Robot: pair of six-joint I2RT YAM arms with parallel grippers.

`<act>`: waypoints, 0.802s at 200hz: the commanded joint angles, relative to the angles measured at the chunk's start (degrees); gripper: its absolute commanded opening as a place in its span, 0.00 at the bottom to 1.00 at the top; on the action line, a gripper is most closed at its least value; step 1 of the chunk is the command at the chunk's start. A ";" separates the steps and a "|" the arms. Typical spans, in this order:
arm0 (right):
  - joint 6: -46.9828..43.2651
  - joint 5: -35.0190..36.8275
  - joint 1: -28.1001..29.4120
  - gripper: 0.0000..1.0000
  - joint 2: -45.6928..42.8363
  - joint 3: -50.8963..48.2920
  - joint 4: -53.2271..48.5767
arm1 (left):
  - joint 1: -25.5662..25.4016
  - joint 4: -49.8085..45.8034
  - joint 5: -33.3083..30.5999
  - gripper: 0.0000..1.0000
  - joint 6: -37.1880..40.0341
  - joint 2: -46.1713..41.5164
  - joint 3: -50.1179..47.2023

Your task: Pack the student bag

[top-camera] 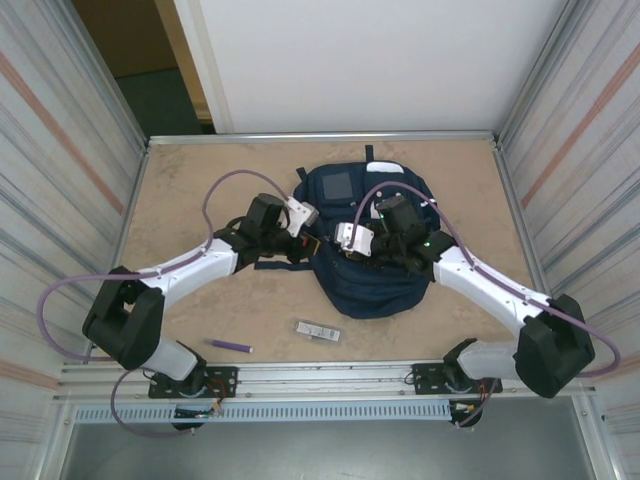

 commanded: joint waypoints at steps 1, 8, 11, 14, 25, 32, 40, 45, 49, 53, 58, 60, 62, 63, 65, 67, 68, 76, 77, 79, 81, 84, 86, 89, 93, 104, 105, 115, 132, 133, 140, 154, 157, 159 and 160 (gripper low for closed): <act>2.67 -5.54 -1.67 0.00 3.85 2.79 1.16 | 8.90 -2.97 -10.86 0.16 -7.46 -0.95 -2.94; 3.12 -5.74 -1.52 0.00 5.65 3.49 1.15 | 10.75 -2.84 -8.92 0.18 -9.61 -1.40 -3.62; 3.41 -5.77 -1.46 0.00 6.30 3.73 1.18 | 11.44 -2.88 -7.91 0.19 -10.35 -1.67 -3.93; 3.75 -5.83 -1.34 0.00 6.89 3.98 1.18 | 12.13 -2.97 -7.08 0.20 -11.07 -2.03 -4.13; 5.81 -4.58 -0.60 0.03 8.92 4.45 2.22 | 13.58 -4.13 -5.83 0.27 -13.32 -4.01 -4.93; 7.16 -3.58 -0.09 0.05 9.95 4.70 3.06 | 13.83 -5.20 -5.92 0.29 -13.95 -5.78 -5.52; 8.34 -2.23 0.60 0.09 10.87 4.97 3.82 | 13.83 -6.51 -5.82 0.29 -14.25 -8.04 -6.17; 8.92 -1.24 1.10 0.15 11.37 5.36 3.86 | 13.83 -7.36 -5.86 0.30 -14.94 -9.69 -6.59; 9.37 -0.49 1.56 0.21 11.70 5.81 3.63 | 13.83 -8.27 -6.20 0.31 -15.79 -10.76 -6.87; 9.53 0.44 2.13 0.26 11.80 6.38 2.83 | 13.83 -9.39 -6.64 0.32 -17.02 -12.25 -7.15; 9.55 1.37 2.82 0.33 11.80 6.98 1.83 | 13.83 -11.00 -6.95 0.34 -17.99 -13.86 -7.26; 9.54 1.83 3.16 0.39 11.76 7.06 1.45 | 13.83 -11.39 -6.96 0.35 -18.28 -14.47 -7.27; 9.53 2.54 3.51 0.45 11.62 7.04 1.27 | 13.83 -12.13 -6.96 0.35 -18.51 -15.13 -7.27; 9.53 2.83 3.60 0.47 11.54 7.07 1.14 | 13.83 -12.49 -6.96 0.35 -18.55 -15.48 -7.32; 9.60 3.25 3.91 0.56 11.39 7.00 0.98 | 13.83 -13.13 -6.92 0.35 -18.62 -15.91 -7.31; 9.61 3.57 4.18 0.67 11.13 6.98 0.87 | 13.83 -13.68 -6.82 0.35 -18.77 -16.63 -7.35; 9.66 3.66 4.29 0.84 10.94 6.90 0.72 | 13.83 -13.97 -6.81 0.35 -18.85 -17.06 -7.35; 9.76 4.22 5.28 0.99 9.76 6.62 0.00 | 13.79 -16.35 -7.25 0.36 -19.84 -19.87 -7.59; 9.78 4.24 5.41 0.99 9.60 6.55 -0.06 | 13.81 -16.66 -7.37 0.36 -19.96 -20.22 -7.61; 9.83 4.50 5.59 0.99 9.21 6.41 -0.16 | 13.83 -17.25 -7.64 0.37 -20.20 -20.87 -7.66; 9.98 4.88 5.85 0.99 8.85 6.28 -0.19 | 13.83 -17.88 -8.06 0.38 -20.53 -21.57 -7.74; 10.20 5.63 6.19 0.99 8.34 6.11 -0.15 | 13.83 -18.99 -8.54 0.39 -20.96 -22.43 -7.85; 10.47 6.17 6.36 0.99 7.91 6.01 -0.07 | 13.83 -19.70 -9.05 0.40 -21.33 -23.01 -7.92; 10.68 7.10 6.77 0.99 7.35 5.84 -0.01 | 13.83 -20.73 -9.68 0.41 -21.81 -24.11 -7.97; 11.08 8.37 7.37 0.99 6.62 5.62 0.01 | 13.83 -22.05 -10.49 0.42 -22.34 -25.30 -8.04; 11.47 12.48 9.22 0.99 4.54 5.24 -0.16 | 13.92 -25.40 -12.29 0.47 -22.46 -28.11 -7.94; 11.51 12.90 9.44 0.99 4.35 5.20 -0.19 | 13.92 -25.67 -12.40 0.47 -22.46 -28.21 -7.96; 11.52 17.82 11.65 0.99 2.25 4.57 0.29 | 14.05 -28.94 -13.45 0.50 -21.20 -30.39 -7.25; 13.17 26.68 15.01 0.99 -1.35 2.28 4.63 | 15.05 -31.31 -13.24 0.83 -21.55 -33.99 -7.18; 13.42 27.20 15.19 0.99 -1.58 2.18 4.97 | 15.19 -31.43 -13.27 0.85 -21.87 -34.22 -7.18; 15.38 30.60 16.22 0.99 -2.95 1.74 6.75 | 16.13 -32.03 -13.75 0.98 -24.43 -35.98 -7.79; 22.25 36.93 16.98 0.99 -5.27 2.59 7.81 | 19.03 -30.07 -9.86 0.99 -26.94 -39.79 -10.67; 24.23 37.68 16.92 0.99 -5.65 3.11 7.23 | 19.55 -28.82 -9.03 0.99 -27.24 -40.54 -11.48; 25.58 38.09 16.88 0.99 -5.92 3.48 6.74 | 20.03 -28.06 -8.54 0.99 -27.58 -41.12 -11.99; 26.26 38.23 16.83 0.99 -6.02 3.71 6.42 | 20.23 -27.71 -8.23 0.99 -27.74 -41.34 -12.14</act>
